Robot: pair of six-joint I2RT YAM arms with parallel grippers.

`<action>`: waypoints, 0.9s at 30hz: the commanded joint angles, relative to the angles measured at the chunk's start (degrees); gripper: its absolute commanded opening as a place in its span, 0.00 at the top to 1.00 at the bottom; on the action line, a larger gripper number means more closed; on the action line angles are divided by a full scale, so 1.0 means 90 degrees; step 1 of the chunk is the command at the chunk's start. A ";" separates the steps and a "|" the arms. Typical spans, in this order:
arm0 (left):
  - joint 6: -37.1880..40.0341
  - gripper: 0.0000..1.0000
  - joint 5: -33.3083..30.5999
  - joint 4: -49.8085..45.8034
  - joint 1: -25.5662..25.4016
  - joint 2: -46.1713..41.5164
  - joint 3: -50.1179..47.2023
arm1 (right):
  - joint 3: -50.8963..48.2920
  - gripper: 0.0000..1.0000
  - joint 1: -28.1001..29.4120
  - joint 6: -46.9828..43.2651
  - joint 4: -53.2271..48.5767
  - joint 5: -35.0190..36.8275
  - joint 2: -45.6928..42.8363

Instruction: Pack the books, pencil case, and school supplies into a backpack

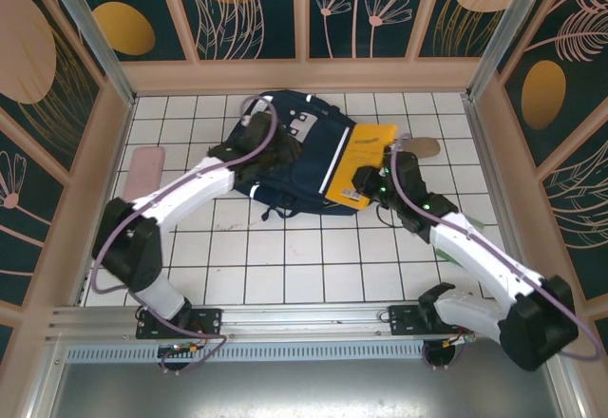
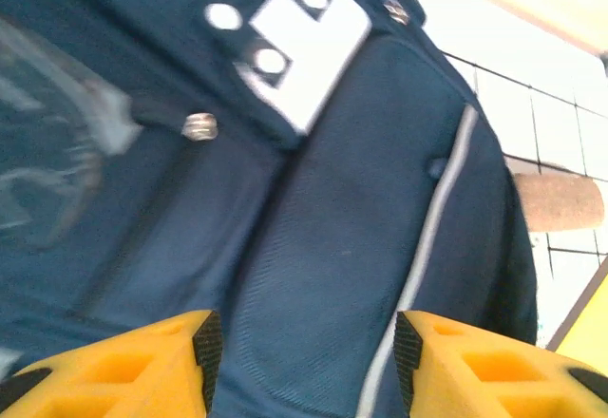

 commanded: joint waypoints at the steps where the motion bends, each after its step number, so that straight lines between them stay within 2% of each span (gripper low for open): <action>1: 0.0554 0.47 -0.0593 -0.0442 -0.0499 0.0873 0.0905 | -0.0239 1.00 -0.0313 0.0118 -0.0326 0.0432 -0.0775; 7: 0.1164 0.47 -0.0773 -0.1060 -0.1117 0.2588 0.2909 | -0.0336 1.00 -0.1019 -0.0049 -0.1255 0.0513 -0.1716; 13: 0.1615 0.45 -0.1200 -0.1896 -0.1357 0.4116 0.4843 | -0.0298 1.00 -0.1421 -0.0157 -0.1797 0.0444 -0.2190; 18: 0.1910 0.42 -0.1452 -0.2175 -0.1371 0.4800 0.5457 | -0.0312 1.00 -0.1503 -0.0134 -0.2015 0.0410 -0.2436; 24: 0.2160 0.40 -0.1839 -0.2308 -0.1414 0.5226 0.5587 | -0.0379 1.00 -0.1537 -0.0082 -0.2146 0.0344 -0.2585; 25: 0.2234 0.42 -0.1943 -0.2331 -0.1429 0.5299 0.5586 | -0.0394 1.00 -0.1535 -0.0060 -0.2143 0.0325 -0.2595; 26: 0.2300 0.52 -0.2028 -0.2378 -0.1463 0.5372 0.5626 | -0.0404 1.00 -0.1543 -0.0061 -0.2121 0.0306 -0.2590; 27: 0.2322 0.69 -0.2210 -0.2468 -0.1483 0.5437 0.5693 | -0.0418 1.00 -0.1543 -0.0049 -0.2099 0.0275 -0.2596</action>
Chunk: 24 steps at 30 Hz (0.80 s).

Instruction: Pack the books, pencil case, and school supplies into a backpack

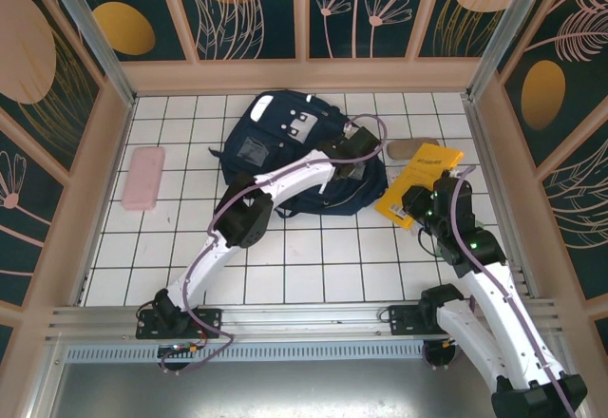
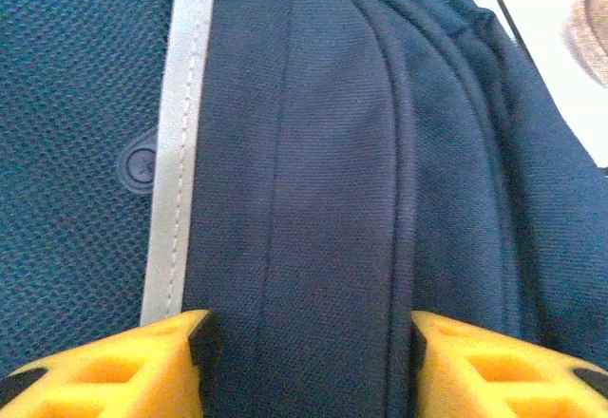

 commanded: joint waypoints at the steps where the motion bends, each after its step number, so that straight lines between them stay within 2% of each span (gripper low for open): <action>1: 0.0351 0.81 -0.0742 -0.0616 -0.0048 0.0360 0.0243 | -0.0045 1.00 -0.0056 -0.0032 0.0268 -0.0074 -0.0145; 3: 0.0311 0.97 -0.0979 -0.0710 -0.0050 0.0242 0.0235 | -0.0073 1.00 -0.0061 -0.0018 0.0359 -0.0086 -0.0145; 4: 0.0275 1.00 -0.1098 -0.0715 -0.0048 0.0108 0.0171 | -0.0107 1.00 -0.0057 -0.0001 0.0446 -0.0086 -0.0141; 7: 0.0239 1.00 -0.1278 -0.0642 -0.0048 -0.0430 -0.0087 | -0.0271 1.00 -0.0070 0.0056 0.0810 -0.0461 -0.0145; 12: 0.0065 1.00 -0.1185 -0.0654 -0.0001 -0.1417 -0.0255 | -0.0577 1.00 -0.0074 0.0177 0.1705 -0.1000 -0.0143; 20: -0.0005 1.00 -0.0225 -0.0482 0.0424 -0.2937 -0.0553 | -0.1052 1.00 -0.0073 0.0495 0.3521 -0.1889 0.0138; 24: -0.0067 1.00 0.0568 -0.0250 0.0772 -0.3574 -0.0832 | -0.1313 1.00 -0.0063 0.0833 0.4749 -0.2324 0.0554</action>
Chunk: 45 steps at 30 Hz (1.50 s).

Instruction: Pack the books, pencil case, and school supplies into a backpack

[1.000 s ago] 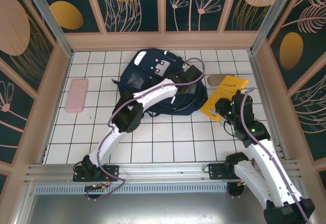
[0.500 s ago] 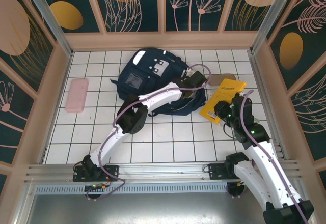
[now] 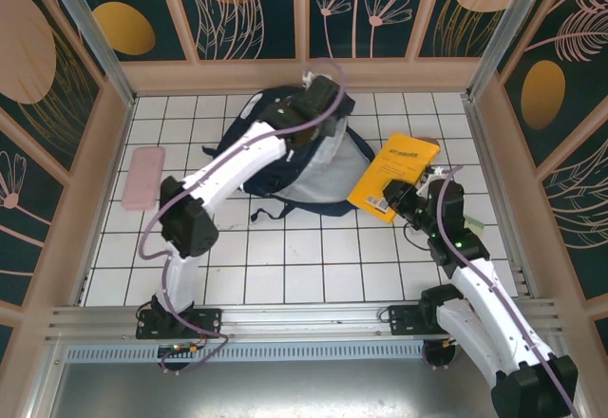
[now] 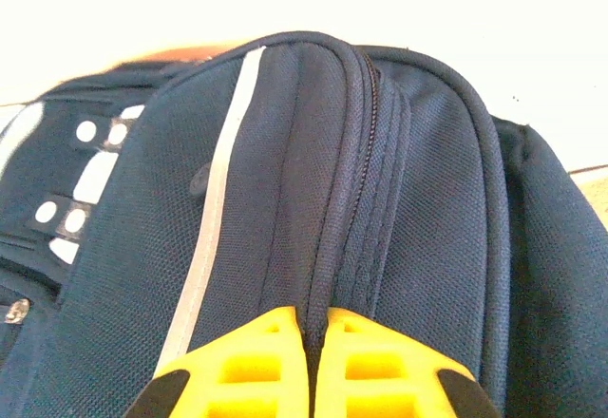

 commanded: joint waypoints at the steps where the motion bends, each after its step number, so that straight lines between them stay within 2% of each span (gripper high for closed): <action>1: -0.0229 1.00 0.0751 0.0425 0.0142 -0.0702 -0.0201 | -0.0166 1.00 -0.0033 0.0408 0.2113 -0.0613 0.0301; 6: -0.0207 1.00 0.1144 0.0694 0.0344 -0.1228 -0.0423 | -0.0266 1.00 0.0115 0.1017 0.3938 -0.0918 0.1474; 14: -0.0545 1.00 0.1424 0.0827 0.0439 -0.1323 -0.0328 | 0.0648 1.00 0.1120 0.1435 0.5539 -0.0675 0.3826; 21: -0.0735 1.00 0.1532 0.0755 0.0450 -0.1336 -0.0228 | 0.1750 1.00 0.1636 0.1873 0.5894 0.0015 0.5483; 26: -0.0860 1.00 0.1585 0.0740 0.0451 -0.1377 -0.0245 | 0.2700 1.00 0.1822 0.2240 0.6172 -0.0032 0.6829; 29: -0.0981 1.00 0.1506 0.0685 0.0456 -0.1400 -0.0192 | 0.3390 1.00 0.1898 0.2284 0.6000 0.0049 0.7588; 34: -0.0982 1.00 0.1505 0.0666 0.0464 -0.1473 -0.0192 | 0.4787 0.98 0.1961 0.1873 0.4089 0.0370 0.8402; 36: -0.0981 1.00 0.1482 0.0591 0.0459 -0.1478 -0.0149 | 0.5229 0.75 0.1975 0.1508 0.3060 0.0527 0.8425; 39: -0.0972 1.00 0.1504 0.0599 0.0461 -0.1505 -0.0180 | 0.5214 0.56 0.1964 0.1082 0.2552 0.0647 0.8251; 45: -0.0922 1.00 0.1507 0.0676 0.0473 -0.1478 -0.0282 | 0.5101 0.52 0.1923 0.0527 0.1869 0.0598 0.8044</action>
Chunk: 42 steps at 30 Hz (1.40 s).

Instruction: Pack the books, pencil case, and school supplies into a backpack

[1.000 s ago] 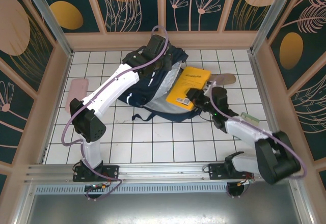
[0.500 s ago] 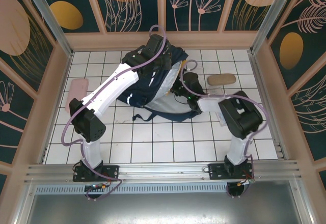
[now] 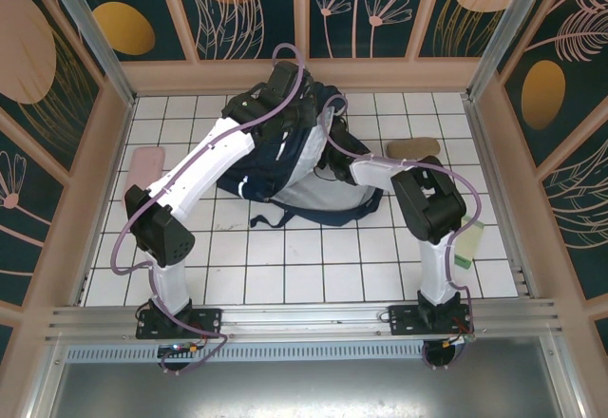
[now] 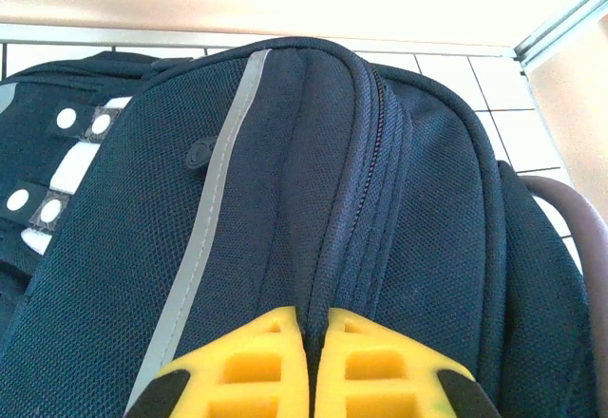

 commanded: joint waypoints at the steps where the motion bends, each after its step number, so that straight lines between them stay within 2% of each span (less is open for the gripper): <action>1: -0.0182 1.00 0.0045 0.0697 -0.0049 -0.0560 0.0291 | 0.0074 0.53 -0.0021 -0.0640 -0.0684 0.0050 -0.0283; 5: -0.0152 1.00 0.0078 0.0705 -0.0051 -0.0521 0.0257 | -0.0076 0.59 -0.0026 -0.0729 -0.0864 0.0069 -0.0257; 7: -0.0138 1.00 0.0094 0.0695 -0.0046 -0.0506 0.0224 | -0.0128 0.66 -0.0030 -0.0704 -0.0884 0.0066 -0.0246; 11: -0.0131 1.00 0.0194 0.0735 -0.0053 -0.0534 0.0082 | 0.0066 0.97 -0.0019 -0.0668 -0.0861 0.0023 -0.0011; 12: -0.0115 1.00 0.0254 0.0734 -0.0054 -0.0538 0.0067 | 0.0205 1.00 -0.0010 -0.0665 -0.0895 -0.0012 0.0096; 20: -0.0065 1.00 0.0636 0.0715 -0.0054 -0.0533 -0.0057 | 0.1654 1.00 0.0098 -0.0294 -0.1282 -0.0361 0.1195; 22: -0.0015 1.00 0.0632 0.0711 -0.0052 -0.0561 -0.0096 | 0.1831 0.96 0.0127 -0.0261 -0.1333 -0.0448 0.1324; 28: 0.0106 1.00 0.0220 0.0730 -0.0022 -0.0768 -0.0373 | 0.1305 0.56 0.0112 -0.0624 -0.1482 -0.0227 0.0622; 30: 0.0092 1.00 0.0170 0.0880 0.0028 -0.0893 -0.0611 | 0.0919 0.47 0.0084 -0.0795 -0.1516 -0.0127 0.0186; 42: 0.0191 1.00 0.0293 0.1605 0.0308 -0.1410 -0.1716 | -0.1041 0.28 0.0000 -0.1479 -0.2436 0.0207 -0.2180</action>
